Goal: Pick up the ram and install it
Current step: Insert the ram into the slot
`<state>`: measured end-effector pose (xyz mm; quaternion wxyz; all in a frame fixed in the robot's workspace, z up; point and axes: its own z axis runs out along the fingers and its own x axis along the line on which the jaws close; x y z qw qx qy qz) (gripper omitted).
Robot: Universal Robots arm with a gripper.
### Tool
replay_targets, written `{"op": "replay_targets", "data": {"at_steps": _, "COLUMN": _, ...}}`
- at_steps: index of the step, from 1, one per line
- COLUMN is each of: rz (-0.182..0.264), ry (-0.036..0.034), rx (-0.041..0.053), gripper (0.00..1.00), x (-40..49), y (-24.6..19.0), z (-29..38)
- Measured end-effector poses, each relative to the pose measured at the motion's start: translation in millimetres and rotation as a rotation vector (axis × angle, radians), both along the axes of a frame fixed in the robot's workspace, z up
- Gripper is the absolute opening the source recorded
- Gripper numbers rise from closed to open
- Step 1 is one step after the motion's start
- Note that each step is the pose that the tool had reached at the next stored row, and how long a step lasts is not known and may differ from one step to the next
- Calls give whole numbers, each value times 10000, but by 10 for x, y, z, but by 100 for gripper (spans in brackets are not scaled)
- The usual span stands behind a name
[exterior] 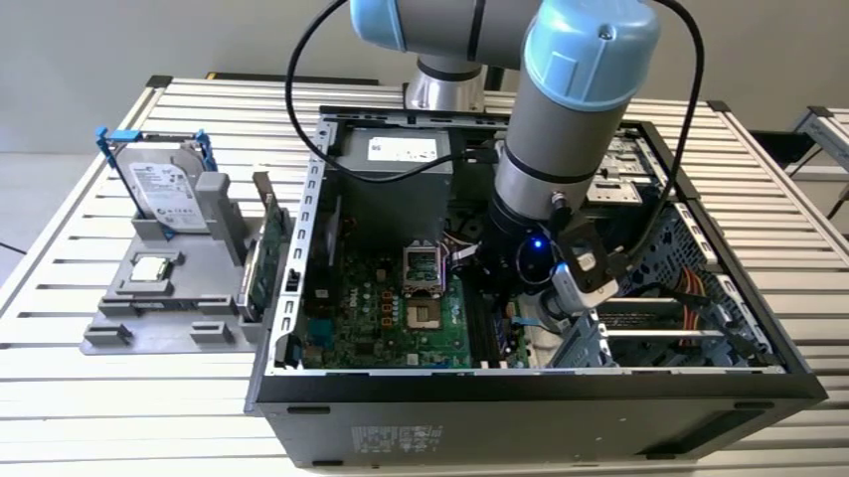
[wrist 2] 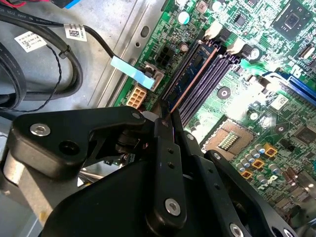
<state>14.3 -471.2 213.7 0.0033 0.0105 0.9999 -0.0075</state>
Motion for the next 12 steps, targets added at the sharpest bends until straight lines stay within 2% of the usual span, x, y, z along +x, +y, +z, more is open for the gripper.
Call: {"op": "replay_targets", "data": {"at_steps": 12, "rz": 0, "ry": 0, "rx": 0, "gripper": 0, "x": 0, "y": 0, "z": -3}}
